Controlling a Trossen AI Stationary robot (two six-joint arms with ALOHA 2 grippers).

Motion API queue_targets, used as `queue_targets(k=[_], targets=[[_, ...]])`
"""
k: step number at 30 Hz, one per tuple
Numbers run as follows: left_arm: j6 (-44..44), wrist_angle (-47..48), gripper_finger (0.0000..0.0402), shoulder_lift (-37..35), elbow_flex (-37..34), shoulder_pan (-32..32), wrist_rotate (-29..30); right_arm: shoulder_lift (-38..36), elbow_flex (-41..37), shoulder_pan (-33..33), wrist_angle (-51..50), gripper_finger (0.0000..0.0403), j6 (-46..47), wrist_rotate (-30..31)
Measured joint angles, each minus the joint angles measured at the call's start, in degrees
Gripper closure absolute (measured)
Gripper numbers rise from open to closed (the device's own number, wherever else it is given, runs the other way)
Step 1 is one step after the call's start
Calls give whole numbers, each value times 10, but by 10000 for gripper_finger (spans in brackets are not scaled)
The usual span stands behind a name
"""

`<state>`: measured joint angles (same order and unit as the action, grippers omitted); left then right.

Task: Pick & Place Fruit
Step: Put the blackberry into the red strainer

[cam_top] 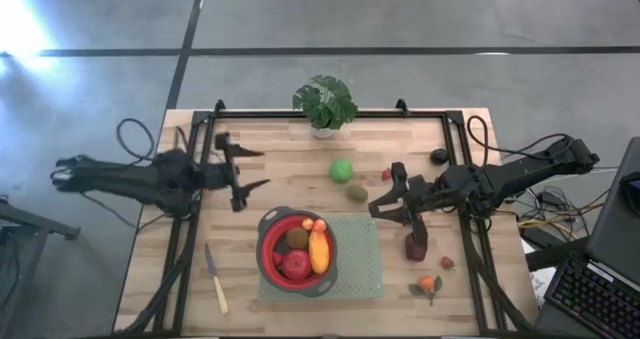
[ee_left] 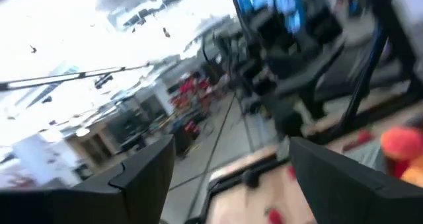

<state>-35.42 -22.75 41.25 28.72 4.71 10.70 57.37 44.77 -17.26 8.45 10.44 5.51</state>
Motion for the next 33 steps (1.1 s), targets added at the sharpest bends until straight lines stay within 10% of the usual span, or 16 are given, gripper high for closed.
queue_targets(k=[10, 16, 33], targets=[[-220, -1, 108, 177, 111, 203, 355, 38, 0, -27, 51, 305, 14, 0], [-312, -2, 109, 250, 178, 229, 468, 58, 0, -31, 76, 312, 5, -2], [-382, 4, 110, 418, 314, 261, 421, 114, 1, -33, 183, 307, -17, -43]])
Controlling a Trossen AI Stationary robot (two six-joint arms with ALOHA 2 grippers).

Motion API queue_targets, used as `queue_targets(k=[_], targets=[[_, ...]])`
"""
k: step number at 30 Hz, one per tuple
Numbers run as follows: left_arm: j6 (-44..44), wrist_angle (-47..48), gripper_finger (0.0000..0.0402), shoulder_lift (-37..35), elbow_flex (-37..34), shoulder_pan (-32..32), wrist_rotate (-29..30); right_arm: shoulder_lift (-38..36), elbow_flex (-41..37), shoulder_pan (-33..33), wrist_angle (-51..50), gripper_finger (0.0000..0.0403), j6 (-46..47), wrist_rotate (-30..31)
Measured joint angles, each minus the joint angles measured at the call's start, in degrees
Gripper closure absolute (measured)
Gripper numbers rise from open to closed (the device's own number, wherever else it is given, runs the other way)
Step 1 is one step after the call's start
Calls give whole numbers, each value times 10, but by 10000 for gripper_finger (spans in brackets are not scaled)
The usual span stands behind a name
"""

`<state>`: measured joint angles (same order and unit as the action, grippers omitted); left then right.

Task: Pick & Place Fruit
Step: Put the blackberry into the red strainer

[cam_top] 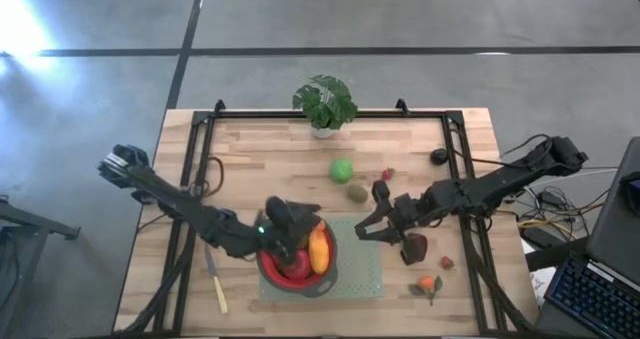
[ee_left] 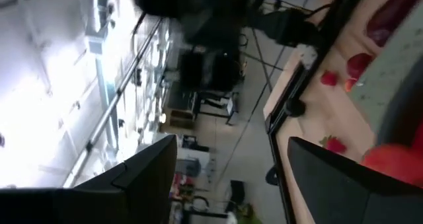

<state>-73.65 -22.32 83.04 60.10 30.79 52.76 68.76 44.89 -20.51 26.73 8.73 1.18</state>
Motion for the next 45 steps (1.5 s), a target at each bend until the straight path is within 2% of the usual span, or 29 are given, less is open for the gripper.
queue_targets(k=[4, 7, 10, 14, 19, 23, 31, 35, 45], targets=[[-59, 3, 111, 52, 49, 7, 3, 13, 10, 0, 5, 299, 0, -2], [-100, -1, 111, 82, 93, 7, 29, 25, 23, 0, 8, 304, -9, -3], [-122, 2, 111, 104, 134, 7, 59, 43, 37, 0, 9, 311, -18, -14], [-123, 1, 111, 113, 166, 9, 60, 64, 60, 0, 8, 309, -36, -17], [-118, 8, 111, 112, 165, 15, 52, 88, 91, 0, -2, 298, -58, -17], [-118, 9, 111, 112, 164, 23, 45, 102, 113, 1, -12, 305, -65, -16], [-104, 9, 114, 112, 164, 27, 1, 116, 121, 4, -13, 304, -73, -12], [-107, 9, 140, 112, 164, 28, -8, 116, 121, 7, -14, 298, -70, -10], [-105, 9, 246, 112, 164, 28, -7, 114, 121, 7, -19, 308, -70, -10]])
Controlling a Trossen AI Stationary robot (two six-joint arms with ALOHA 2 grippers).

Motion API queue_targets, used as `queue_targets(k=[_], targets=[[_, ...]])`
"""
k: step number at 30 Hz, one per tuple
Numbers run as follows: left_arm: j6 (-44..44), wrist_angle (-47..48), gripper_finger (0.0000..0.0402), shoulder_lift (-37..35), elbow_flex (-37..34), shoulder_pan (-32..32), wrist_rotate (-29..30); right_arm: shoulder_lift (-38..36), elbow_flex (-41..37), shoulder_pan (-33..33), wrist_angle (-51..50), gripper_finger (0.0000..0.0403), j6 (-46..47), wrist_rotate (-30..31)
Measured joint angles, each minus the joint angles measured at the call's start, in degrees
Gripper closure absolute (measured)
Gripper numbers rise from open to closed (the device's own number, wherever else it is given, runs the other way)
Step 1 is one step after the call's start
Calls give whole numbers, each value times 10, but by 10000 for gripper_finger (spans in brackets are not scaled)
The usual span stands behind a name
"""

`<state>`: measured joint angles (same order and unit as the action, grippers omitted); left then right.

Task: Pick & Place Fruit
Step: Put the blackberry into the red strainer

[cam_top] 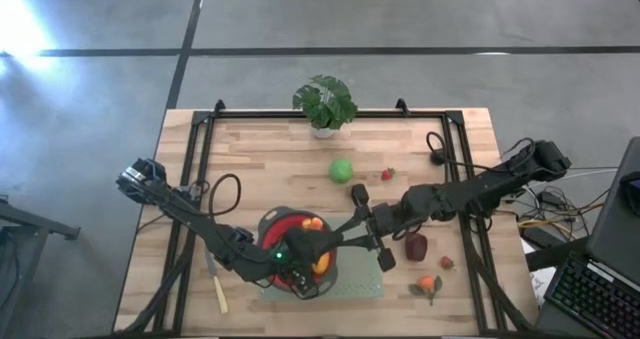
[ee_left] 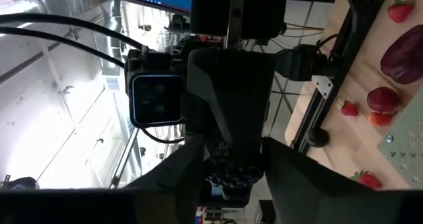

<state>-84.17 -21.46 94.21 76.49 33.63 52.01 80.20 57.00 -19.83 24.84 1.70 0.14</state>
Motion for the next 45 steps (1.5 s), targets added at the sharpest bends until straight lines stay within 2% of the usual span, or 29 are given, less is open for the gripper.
queue_targets(k=[5, 14, 19, 24, 27, 29, 34, 37, 40, 42, 45], targets=[[2, -1, 278, 0, 0, 0, 1, 0, 0, 0, 0, 295, 5, 0], [2, -2, 268, 0, 0, 0, 1, 0, 0, 0, -5, 306, 0, -1], [1, -6, 278, -1, 0, 1, 17, -10, 0, 0, -29, 260, -1, 0], [0, -5, 275, -13, 1, 13, 93, -59, 6, -1, -130, 206, -13, 18], [3, -6, 273, -31, 1, 29, 140, -99, 6, -1, -202, 186, -9, 67], [20, 12, 274, -48, 1, 44, 150, -120, 6, -1, -252, 178, 3, 110], [160, 121, 277, -97, 1, 66, 160, -167, 6, 0, -356, 169, 43, 208], [291, 229, 277, -130, 1, 65, 171, -187, 6, 1, -397, 166, 68, 254], [442, 349, 277, -159, 1, 61, 159, -203, 6, 3, -418, 167, 85, 281], [550, 420, 277, -181, 1, 61, 111, -212, 6, 4, -428, 173, 89, 286], [710, 503, 277, -207, 7, 54, -13, -220, 6, 7, -430, 182, 88, 286]])
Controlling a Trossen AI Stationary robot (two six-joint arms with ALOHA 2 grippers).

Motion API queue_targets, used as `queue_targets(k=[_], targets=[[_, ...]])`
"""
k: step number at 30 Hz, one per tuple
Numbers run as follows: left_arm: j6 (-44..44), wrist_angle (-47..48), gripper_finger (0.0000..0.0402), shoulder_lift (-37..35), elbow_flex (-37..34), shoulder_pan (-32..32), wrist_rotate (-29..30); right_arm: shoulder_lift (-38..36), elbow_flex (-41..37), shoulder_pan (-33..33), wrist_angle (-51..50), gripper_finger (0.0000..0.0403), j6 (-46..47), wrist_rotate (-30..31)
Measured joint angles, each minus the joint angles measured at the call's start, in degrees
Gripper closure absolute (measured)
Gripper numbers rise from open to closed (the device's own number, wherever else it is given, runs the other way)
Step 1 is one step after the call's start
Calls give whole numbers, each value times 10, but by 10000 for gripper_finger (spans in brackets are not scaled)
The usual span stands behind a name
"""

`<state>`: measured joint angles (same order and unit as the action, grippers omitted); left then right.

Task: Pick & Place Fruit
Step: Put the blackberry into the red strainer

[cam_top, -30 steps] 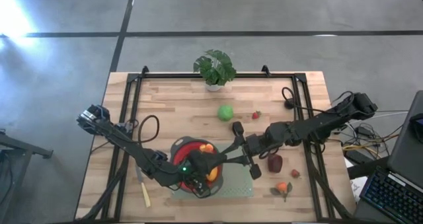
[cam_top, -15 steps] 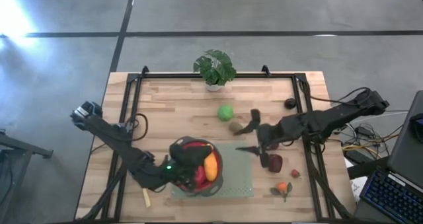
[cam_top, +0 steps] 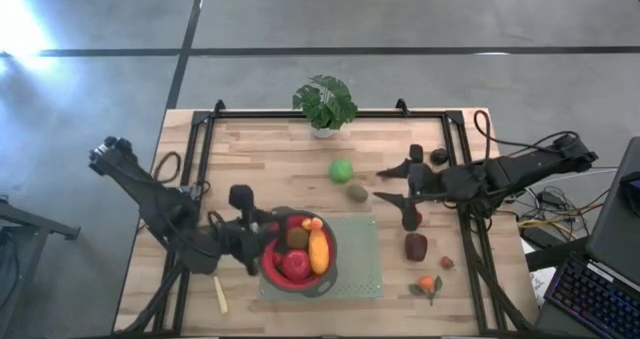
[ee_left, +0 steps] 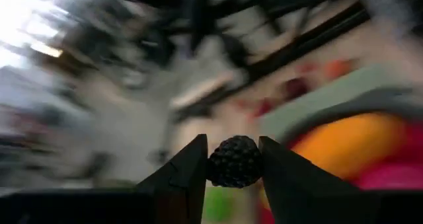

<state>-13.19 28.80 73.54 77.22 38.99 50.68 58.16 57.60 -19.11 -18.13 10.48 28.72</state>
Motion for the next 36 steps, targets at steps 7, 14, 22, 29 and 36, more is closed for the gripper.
queue_targets(k=[7, 14, 22, 29, 36], targets=[[202, 170, 276, -9, 15, -25, -95, -8, 0, 10, -1, 200, -2, 0], [254, 206, 276, 6, 18, -62, -193, -6, 0, 22, -6, 216, -1, 0], [253, 251, 275, 33, 19, -89, -221, -3, -1, 23, -15, 233, 0, 0], [232, 253, 275, 53, 19, -111, -276, -1, -2, 23, -14, 231, -1, 0], [253, 252, 237, 54, 19, -116, -277, -1, -2, 23, -14, 210, -1, 0]])
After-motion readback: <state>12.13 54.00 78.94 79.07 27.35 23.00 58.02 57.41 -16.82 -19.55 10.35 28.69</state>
